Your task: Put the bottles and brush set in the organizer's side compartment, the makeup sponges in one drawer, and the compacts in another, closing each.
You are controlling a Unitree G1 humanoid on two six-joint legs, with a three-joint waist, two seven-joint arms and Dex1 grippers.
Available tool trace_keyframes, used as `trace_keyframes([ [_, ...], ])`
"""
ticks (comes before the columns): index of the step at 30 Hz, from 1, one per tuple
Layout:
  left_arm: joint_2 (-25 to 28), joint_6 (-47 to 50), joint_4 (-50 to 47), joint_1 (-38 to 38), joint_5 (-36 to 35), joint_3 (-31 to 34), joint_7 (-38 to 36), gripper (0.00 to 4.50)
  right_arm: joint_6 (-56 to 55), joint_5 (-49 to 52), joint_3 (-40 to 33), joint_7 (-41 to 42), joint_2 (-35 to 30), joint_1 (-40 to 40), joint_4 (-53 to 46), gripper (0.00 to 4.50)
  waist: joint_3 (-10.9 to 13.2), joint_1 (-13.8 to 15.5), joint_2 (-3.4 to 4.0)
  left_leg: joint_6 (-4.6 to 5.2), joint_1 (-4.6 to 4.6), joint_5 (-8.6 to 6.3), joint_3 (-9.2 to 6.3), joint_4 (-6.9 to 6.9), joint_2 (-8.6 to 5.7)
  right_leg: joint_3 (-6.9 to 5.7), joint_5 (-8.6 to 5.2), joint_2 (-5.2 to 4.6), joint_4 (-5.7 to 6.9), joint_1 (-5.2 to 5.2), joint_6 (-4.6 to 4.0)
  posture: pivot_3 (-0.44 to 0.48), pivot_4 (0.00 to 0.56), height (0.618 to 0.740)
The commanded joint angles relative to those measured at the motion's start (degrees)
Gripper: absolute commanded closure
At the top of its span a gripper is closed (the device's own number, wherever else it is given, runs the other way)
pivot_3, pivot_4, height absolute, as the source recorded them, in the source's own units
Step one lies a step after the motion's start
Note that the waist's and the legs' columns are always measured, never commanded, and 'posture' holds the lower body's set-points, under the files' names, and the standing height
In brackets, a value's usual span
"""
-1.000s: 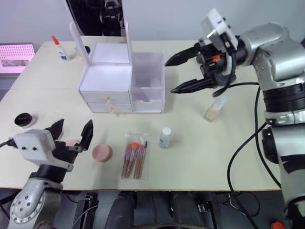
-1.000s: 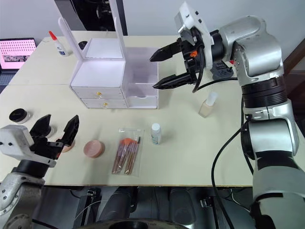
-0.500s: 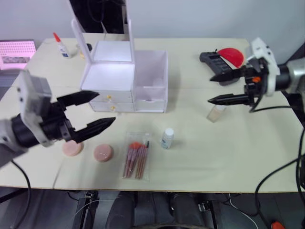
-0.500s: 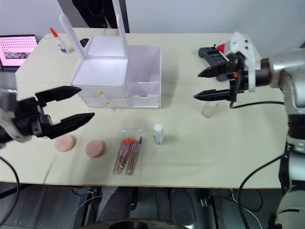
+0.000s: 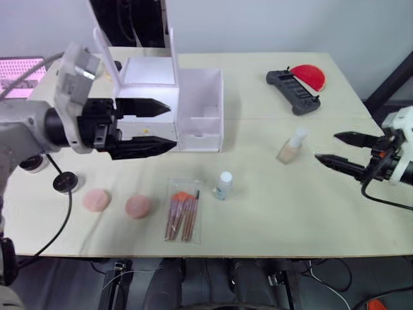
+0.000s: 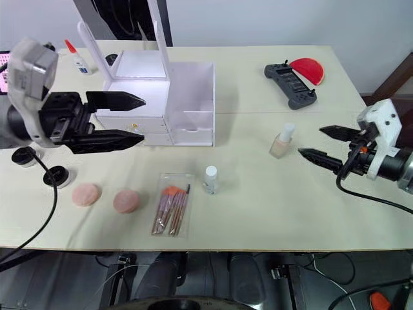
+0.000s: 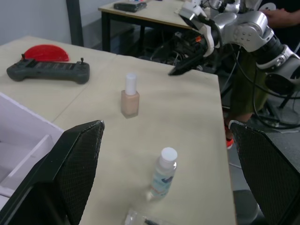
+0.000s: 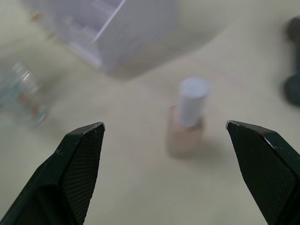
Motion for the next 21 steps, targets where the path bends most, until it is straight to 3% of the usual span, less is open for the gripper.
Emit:
trace_keyframes([
  [1,0.1,-0.4,-0.4,-0.2,1.8,2.0,-1.0,0.0,-2.3,1.2,0.8,-3.1,1.2,-0.9,-0.1,0.09,0.0,-0.2,0.0,0.0,0.0,0.0,0.0,-0.03,0.0,0.0,0.0,0.01,0.0,0.0,0.0,0.0,0.15,0.74],
  [11,-0.1,0.0,-4.7,4.8,4.4,6.6,3.8,0.0,-8.0,-2.6,15.0,-7.3,3.5,-9.5,11.1,0.09,0.0,-0.4,0.0,0.0,0.02,0.0,-0.01,-0.04,0.04,0.04,-0.01,0.06,-0.02,0.01,0.01,0.0,0.15,0.74],
  [14,-0.2,-0.1,-5.6,5.9,4.8,7.9,5.4,0.0,-10.2,-3.6,17.3,-7.5,3.9,-10.9,13.5,1.34,0.0,-0.3,-0.01,0.0,-0.05,0.0,-0.02,-0.04,0.03,0.04,-0.01,0.06,-0.06,0.01,0.03,0.0,0.15,0.74],
  [21,-0.7,-0.1,-6.2,6.4,5.2,9.4,8.1,0.0,-13.6,-4.2,19.6,-7.7,4.7,-13.1,17.5,1.34,0.0,-0.5,-0.01,0.0,-0.01,0.0,-0.02,-0.02,0.04,0.05,0.01,0.07,-0.05,0.02,0.04,0.0,0.15,0.74],
])
